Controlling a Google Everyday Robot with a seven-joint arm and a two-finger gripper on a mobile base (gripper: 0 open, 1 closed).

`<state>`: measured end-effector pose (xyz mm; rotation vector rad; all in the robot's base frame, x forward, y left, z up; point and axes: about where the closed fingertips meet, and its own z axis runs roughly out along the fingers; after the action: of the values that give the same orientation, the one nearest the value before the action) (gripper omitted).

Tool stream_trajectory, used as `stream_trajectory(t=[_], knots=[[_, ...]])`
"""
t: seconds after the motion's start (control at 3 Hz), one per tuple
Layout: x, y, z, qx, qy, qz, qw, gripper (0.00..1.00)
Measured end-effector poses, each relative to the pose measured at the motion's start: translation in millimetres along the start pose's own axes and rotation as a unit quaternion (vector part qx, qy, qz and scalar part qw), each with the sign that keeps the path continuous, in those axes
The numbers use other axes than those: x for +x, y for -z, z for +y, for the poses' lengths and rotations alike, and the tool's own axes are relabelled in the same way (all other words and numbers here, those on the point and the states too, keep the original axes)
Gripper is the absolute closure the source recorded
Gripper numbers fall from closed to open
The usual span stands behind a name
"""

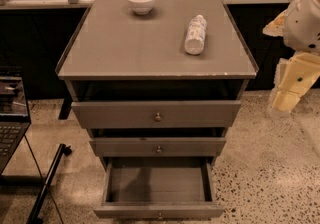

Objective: Close bottom drawer

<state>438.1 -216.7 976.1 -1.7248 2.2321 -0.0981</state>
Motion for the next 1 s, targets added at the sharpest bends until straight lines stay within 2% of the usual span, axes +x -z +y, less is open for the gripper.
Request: stream_trajectory(t=[0.33, 0.67, 1.0], knots=[[0, 0, 0, 0.000, 0.000, 0.000, 1.0000, 0.00], [4, -13, 5, 0.010, -0.026, -0.020, 0.9994, 0.00], [10, -47, 44, 0.001, -0.134, -0.082, 0.9876, 0.00]])
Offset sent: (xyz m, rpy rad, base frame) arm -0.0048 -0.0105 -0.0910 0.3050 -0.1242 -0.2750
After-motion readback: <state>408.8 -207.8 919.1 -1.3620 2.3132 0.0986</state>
